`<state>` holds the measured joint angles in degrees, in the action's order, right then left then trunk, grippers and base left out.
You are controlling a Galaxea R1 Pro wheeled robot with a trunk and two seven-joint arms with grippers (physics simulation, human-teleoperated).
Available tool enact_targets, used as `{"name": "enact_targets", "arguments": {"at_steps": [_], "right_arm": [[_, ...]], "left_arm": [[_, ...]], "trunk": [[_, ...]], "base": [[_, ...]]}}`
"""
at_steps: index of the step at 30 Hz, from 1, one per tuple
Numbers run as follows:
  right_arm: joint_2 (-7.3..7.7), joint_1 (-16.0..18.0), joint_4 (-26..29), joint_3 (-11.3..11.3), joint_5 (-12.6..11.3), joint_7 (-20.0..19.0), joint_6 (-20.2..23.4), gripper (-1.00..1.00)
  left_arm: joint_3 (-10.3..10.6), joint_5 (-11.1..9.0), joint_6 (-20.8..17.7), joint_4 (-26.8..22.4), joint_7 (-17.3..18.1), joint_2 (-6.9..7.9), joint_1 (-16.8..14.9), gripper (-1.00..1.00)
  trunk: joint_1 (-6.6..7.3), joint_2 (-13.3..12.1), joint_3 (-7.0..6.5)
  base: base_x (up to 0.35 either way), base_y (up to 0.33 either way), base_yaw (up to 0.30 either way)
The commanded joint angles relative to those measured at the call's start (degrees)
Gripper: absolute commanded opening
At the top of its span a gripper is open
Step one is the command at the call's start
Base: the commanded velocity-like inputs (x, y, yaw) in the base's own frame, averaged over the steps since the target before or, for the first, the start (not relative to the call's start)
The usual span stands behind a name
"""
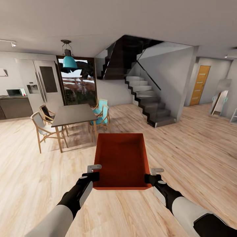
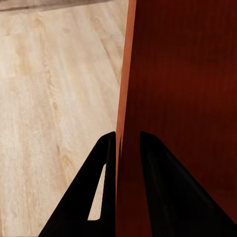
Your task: Move the two storage containers from the living room to the garage. In the garage, place one container on the floor and stack the other container on top of it (either order is fine).
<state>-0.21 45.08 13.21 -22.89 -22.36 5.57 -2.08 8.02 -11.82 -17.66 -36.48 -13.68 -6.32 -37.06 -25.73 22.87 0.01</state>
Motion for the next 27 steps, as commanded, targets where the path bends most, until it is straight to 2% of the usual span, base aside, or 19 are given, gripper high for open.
{"name": "enact_targets", "arguments": {"at_steps": [1, 11, 27], "right_arm": [[0.03, 0.02, -0.02, 0.20, -1.28, -0.65, -0.14, -1.00], [0.02, 0.02, -0.02, 0.22, -1.28, -0.65, 0.03, -1.00], [0.03, 0.05, -0.02, 0.21, -1.28, -0.65, 0.06, -1.00]], "left_arm": [[-2.30, 1.18, -0.27, -0.26, -0.91, 0.12, -0.03, -1.00], [-2.30, 1.18, -0.27, -0.26, -0.91, 0.15, -0.03, -1.00], [-2.30, 1.18, -0.27, -0.43, -0.91, 0.15, -0.03, -1.00]], "trunk": [[-0.05, 0.04, 0.02], [-0.05, 0.04, 0.02], [-0.05, 0.04, 0.02]], "base": [[0.322, 0.000, 0.000], [0.322, 0.000, -0.016], [0.322, 0.000, -0.267]]}}
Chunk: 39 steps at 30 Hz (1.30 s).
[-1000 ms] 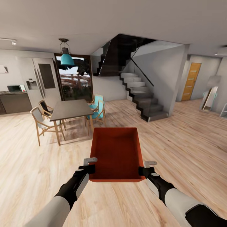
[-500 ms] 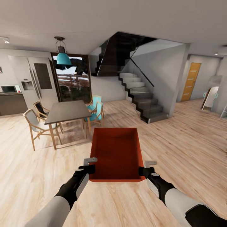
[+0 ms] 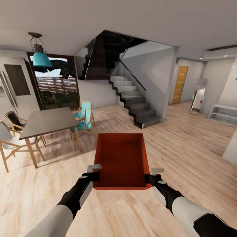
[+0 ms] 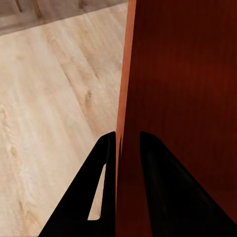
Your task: Move the two storage containers from the living room to the garage. In the garage, place one container on the floor and stack the other container on top of it (either order is fine).
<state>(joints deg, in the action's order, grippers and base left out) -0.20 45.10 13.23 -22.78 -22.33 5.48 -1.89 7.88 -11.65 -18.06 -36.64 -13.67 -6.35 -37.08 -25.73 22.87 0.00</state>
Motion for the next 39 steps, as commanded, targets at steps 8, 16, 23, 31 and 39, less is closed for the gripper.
{"name": "enact_targets", "arguments": {"at_steps": [8, 16, 23, 31, 39], "right_arm": [[0.02, 0.04, -0.05, 0.10, -1.31, -0.56, -0.13, -1.00], [0.02, 0.00, -0.05, 0.10, -1.31, -0.56, -0.13, -1.00], [0.02, 0.02, -0.05, 0.10, -1.31, -0.57, -0.13, -1.00], [0.02, 0.03, -0.05, 0.10, -1.31, -0.57, -0.13, -1.00], [0.02, 0.03, -0.05, 0.10, -1.31, -0.56, -0.13, -1.00]], "left_arm": [[-2.17, 1.02, 0.13, -0.28, -0.92, 0.19, -0.01, -1.00], [-2.17, 1.02, 0.13, -0.19, -0.92, 0.18, -0.01, -1.00], [-2.17, 1.02, 0.13, -0.23, -0.93, 0.20, -0.01, -1.00], [-2.17, 1.02, 0.13, -0.23, -0.92, 0.20, -0.01, -1.00], [-2.17, 1.02, 0.13, -0.20, -0.92, 0.17, -0.01, -1.00]], "trunk": [[-0.06, 0.04, 0.02], [-0.06, 0.04, 0.02], [-0.06, 0.04, 0.02], [-0.06, 0.04, 0.02], [-0.06, 0.04, 0.02]], "base": [[0.322, 0.000, -0.285], [0.322, 0.000, -0.285], [0.322, 0.000, -0.285], [0.322, 0.000, -0.285], [0.322, 0.000, -0.284]]}}
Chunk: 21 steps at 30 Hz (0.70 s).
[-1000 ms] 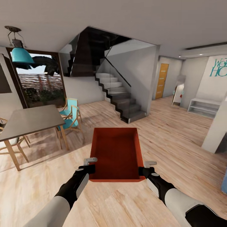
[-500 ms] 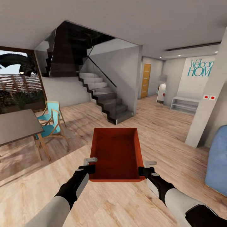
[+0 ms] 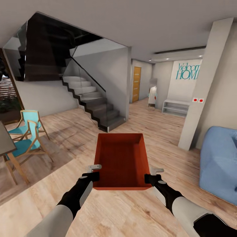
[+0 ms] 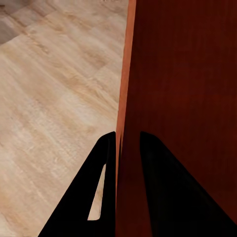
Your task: Move the two storage containers from the living room to the garage. In the garage, place one container on the floor and stack the other container on top of it (either order is fine).
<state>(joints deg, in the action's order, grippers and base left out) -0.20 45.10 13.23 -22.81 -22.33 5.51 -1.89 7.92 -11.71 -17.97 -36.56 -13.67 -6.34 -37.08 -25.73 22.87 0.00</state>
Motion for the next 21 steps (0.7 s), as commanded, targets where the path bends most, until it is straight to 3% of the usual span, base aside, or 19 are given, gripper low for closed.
{"name": "enact_targets", "arguments": {"at_steps": [1, 21], "right_arm": [[0.02, 0.01, -0.05, 0.13, -1.31, -0.60, -0.13, -1.00], [0.02, 0.00, -0.05, 0.13, -1.31, -0.60, -0.13, -1.00]], "left_arm": [[-2.21, 1.08, 0.04, -0.27, -0.92, 0.16, -0.01, -1.00], [-2.21, 1.08, 0.04, -0.36, -0.95, 0.19, -0.01, -1.00]], "trunk": [[-0.05, 0.05, 0.02], [-0.05, 0.05, 0.02]], "base": [[0.322, 0.000, -0.284], [0.322, 0.000, -0.284]]}}
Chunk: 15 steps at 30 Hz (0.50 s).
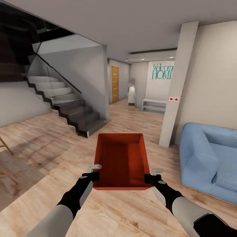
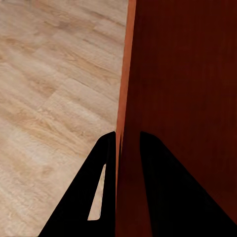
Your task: Move the two storage containers from the living room to the garage. In the garage, place one container on the floor and stack the other container on top of it (either order is fine).
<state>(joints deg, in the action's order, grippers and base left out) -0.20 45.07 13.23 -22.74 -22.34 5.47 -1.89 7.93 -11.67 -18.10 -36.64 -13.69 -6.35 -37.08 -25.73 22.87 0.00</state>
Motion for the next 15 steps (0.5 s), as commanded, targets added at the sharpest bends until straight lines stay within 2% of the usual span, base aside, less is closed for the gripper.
{"name": "enact_targets", "arguments": {"at_steps": [1, 10, 15], "right_arm": [[0.02, 0.02, -0.05, 0.07, -1.31, -0.55, -0.13, -1.00], [0.02, 0.05, -0.05, 0.07, -1.31, -0.57, -0.13, -1.00], [0.02, 0.03, -0.05, 0.07, -1.31, -0.55, -0.13, -1.00]], "left_arm": [[-2.22, 1.04, 0.17, -0.27, -0.92, 0.19, -0.01, -1.00], [-2.22, 1.04, 0.17, -0.27, -0.93, 0.19, -0.01, -1.00], [-2.22, 1.04, 0.17, -0.35, -0.93, 0.19, -0.01, -1.00]], "trunk": [[-0.05, 0.04, 0.02], [-0.05, 0.04, 0.02], [-0.05, 0.04, 0.02]], "base": [[0.322, 0.000, -0.284], [0.322, 0.000, -0.282], [0.322, 0.000, -0.090]]}}
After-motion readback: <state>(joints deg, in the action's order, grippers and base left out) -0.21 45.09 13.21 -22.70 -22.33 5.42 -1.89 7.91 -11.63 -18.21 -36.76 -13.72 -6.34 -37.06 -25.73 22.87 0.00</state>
